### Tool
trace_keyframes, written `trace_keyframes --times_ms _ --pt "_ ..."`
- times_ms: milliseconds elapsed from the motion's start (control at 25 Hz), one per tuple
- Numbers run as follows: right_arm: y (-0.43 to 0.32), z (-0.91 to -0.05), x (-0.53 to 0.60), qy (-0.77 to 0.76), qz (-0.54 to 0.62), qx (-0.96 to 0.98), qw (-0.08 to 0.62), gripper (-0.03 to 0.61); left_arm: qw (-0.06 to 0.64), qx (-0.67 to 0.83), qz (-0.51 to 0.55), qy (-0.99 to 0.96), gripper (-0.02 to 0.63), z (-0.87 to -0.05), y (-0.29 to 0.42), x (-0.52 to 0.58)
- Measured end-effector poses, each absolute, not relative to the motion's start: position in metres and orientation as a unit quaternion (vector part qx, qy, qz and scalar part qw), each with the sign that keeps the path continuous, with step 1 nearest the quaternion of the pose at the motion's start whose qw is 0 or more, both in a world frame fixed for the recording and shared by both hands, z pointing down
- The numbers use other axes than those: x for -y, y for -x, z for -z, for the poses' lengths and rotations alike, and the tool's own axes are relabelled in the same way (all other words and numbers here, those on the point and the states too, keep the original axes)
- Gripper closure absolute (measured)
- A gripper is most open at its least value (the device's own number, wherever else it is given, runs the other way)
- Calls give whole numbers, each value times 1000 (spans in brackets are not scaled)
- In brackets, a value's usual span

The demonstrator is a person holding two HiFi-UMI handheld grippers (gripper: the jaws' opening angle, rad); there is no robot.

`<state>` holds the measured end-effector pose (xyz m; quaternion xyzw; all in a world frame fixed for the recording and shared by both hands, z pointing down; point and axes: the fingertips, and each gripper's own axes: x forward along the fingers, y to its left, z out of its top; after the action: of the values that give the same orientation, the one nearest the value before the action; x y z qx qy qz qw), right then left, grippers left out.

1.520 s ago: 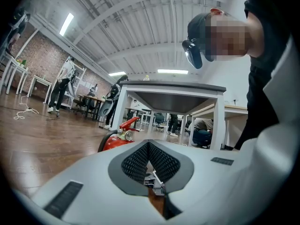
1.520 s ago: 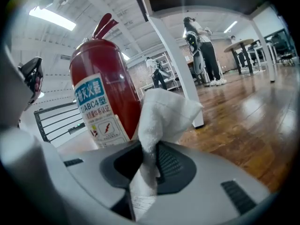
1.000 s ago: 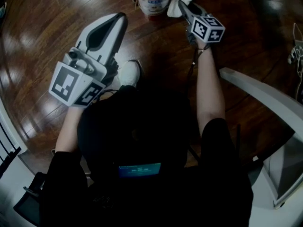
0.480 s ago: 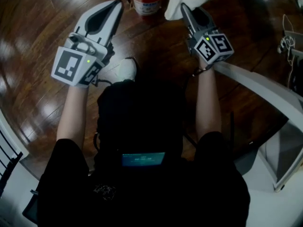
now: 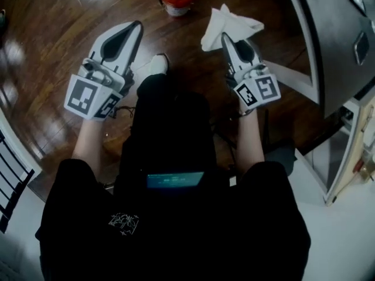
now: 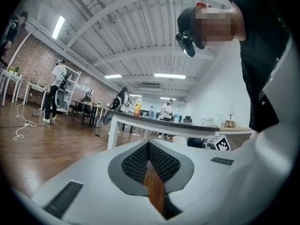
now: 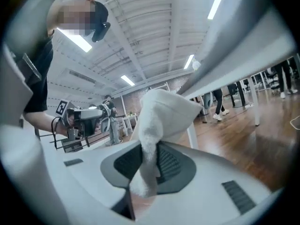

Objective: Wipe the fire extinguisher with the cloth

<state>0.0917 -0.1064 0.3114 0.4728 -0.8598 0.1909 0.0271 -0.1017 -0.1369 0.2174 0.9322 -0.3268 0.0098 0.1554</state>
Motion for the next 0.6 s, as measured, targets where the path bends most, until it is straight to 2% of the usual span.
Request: trace_keyframes --times_ms 280,600 --pt "-81 -91 15 -459 -181 870 11 488 168 307 12 -937 615 -17 72 32" --pt "-89 39 -58 -463 -180 868 -14 488 147 337 28 -929 615 107 71 -30"
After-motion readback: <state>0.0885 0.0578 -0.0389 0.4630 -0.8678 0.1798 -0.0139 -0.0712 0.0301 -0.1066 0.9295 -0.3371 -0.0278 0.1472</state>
